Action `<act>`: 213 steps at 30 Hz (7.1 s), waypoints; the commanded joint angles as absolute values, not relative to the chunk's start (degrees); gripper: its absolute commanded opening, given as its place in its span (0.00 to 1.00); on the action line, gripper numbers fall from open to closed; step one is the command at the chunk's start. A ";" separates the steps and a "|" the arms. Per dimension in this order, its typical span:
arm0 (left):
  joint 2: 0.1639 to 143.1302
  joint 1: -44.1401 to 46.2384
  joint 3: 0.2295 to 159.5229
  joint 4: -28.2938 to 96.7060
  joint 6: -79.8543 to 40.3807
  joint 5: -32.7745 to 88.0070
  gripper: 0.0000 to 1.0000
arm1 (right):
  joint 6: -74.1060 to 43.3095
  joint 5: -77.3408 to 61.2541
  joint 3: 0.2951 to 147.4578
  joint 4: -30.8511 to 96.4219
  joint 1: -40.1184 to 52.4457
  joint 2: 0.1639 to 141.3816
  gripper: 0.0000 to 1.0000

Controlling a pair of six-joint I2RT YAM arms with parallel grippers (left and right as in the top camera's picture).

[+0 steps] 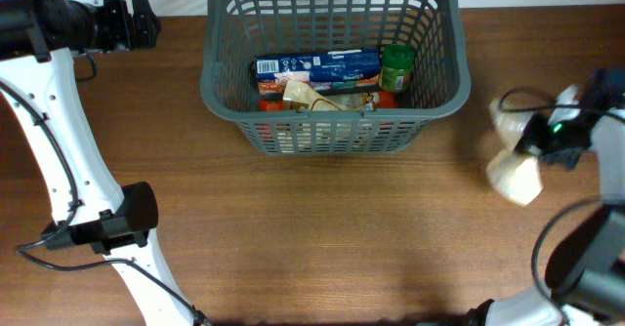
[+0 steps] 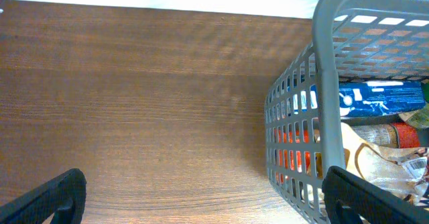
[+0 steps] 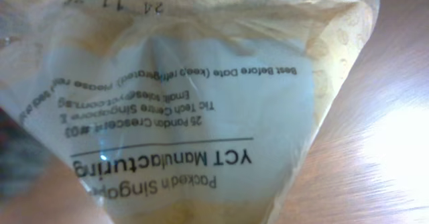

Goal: Pack container

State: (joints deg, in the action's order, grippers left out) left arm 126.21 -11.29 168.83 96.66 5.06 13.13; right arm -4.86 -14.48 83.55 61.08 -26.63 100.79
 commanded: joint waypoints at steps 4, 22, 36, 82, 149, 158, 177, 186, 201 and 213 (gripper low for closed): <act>126.61 -11.51 168.66 96.68 4.73 13.54 0.99 | -9.13 -15.55 99.79 65.14 -25.39 89.69 0.04; 126.61 -11.51 168.66 96.68 4.73 13.56 0.99 | -11.75 -15.99 109.30 44.56 13.04 91.22 0.04; 126.61 -11.51 168.66 96.68 4.73 13.56 0.99 | -14.61 -20.34 109.30 43.44 21.45 112.79 0.04; 126.61 -11.51 168.66 96.68 4.73 13.56 0.99 | -3.20 1.23 143.20 79.13 -3.29 85.23 0.81; 126.61 -11.51 168.66 96.68 4.73 13.56 0.99 | -4.95 -0.89 17.56 31.40 -3.40 5.54 0.99; 126.61 -11.51 168.66 96.68 4.73 13.56 0.99 | -4.93 -0.86 11.29 31.03 -3.40 0.19 0.99; 126.61 -11.51 168.66 96.68 4.73 13.54 0.99 | -4.91 -0.84 8.36 30.81 -3.40 0.19 0.99; 126.61 -11.53 168.66 96.68 4.73 13.56 0.99 | -4.91 -0.84 8.36 30.81 -3.40 0.19 0.99; 121.62 -6.39 167.46 96.68 4.73 13.54 0.99 | -4.91 -0.84 8.36 30.81 -3.42 0.19 0.99; 85.58 1.13 120.60 59.66 4.75 0.16 0.99 | -4.91 -0.84 8.36 30.81 -3.40 0.19 0.99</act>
State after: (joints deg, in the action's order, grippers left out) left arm 94.54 0.73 131.87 66.06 4.89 3.55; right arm -4.45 -0.30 8.78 30.98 -3.03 0.91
